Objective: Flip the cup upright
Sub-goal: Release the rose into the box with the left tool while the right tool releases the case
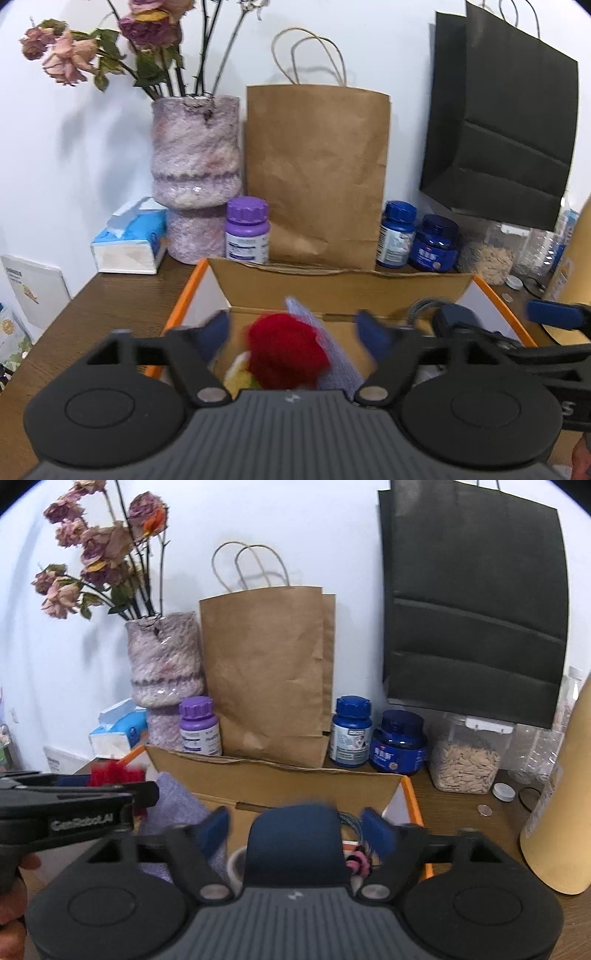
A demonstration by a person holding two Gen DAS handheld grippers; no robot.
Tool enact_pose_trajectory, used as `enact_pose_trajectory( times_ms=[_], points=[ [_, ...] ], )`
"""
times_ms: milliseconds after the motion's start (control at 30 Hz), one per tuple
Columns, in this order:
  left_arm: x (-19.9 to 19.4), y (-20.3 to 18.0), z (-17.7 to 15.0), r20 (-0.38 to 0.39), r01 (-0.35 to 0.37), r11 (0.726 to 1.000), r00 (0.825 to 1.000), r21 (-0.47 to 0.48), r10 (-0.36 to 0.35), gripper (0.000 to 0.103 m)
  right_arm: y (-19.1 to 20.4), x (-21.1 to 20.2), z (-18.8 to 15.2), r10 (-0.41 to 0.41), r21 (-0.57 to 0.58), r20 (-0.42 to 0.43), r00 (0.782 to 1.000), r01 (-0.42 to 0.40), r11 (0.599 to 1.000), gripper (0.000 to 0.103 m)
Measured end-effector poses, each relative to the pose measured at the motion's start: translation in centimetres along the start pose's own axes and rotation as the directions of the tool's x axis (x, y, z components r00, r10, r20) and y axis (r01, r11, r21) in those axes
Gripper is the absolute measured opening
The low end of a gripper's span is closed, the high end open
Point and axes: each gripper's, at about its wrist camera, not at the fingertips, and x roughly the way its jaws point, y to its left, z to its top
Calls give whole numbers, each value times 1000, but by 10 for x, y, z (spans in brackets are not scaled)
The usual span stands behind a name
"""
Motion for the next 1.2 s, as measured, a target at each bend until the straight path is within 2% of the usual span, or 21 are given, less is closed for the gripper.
enact_pose_trajectory(
  times_ms=[33,67,200,733,1200],
  points=[
    [0,1,0,3,-11,1000,1000,0,11,92,-1,-1,0,-3,4,4,1000,3,1000,99],
    [0,1,0,4,-15,1000,1000,-2,15,99,-3,-1,1,-7,9,7,1000,7,1000,99],
    [0,3,1,11,-24,1000,1000,-4,24,103,-7,-1,1,-5,30,6,1000,4,1000,103],
    [-7,2,1,22,-44,999,999,-6,44,103,-6,-9,3,5,34,20,1000,-5,999,103],
    [-42,7,-9,64,-49,999,997,-3,49,103,1,-41,0,11,12,73,997,-12,1000,103]
  ],
)
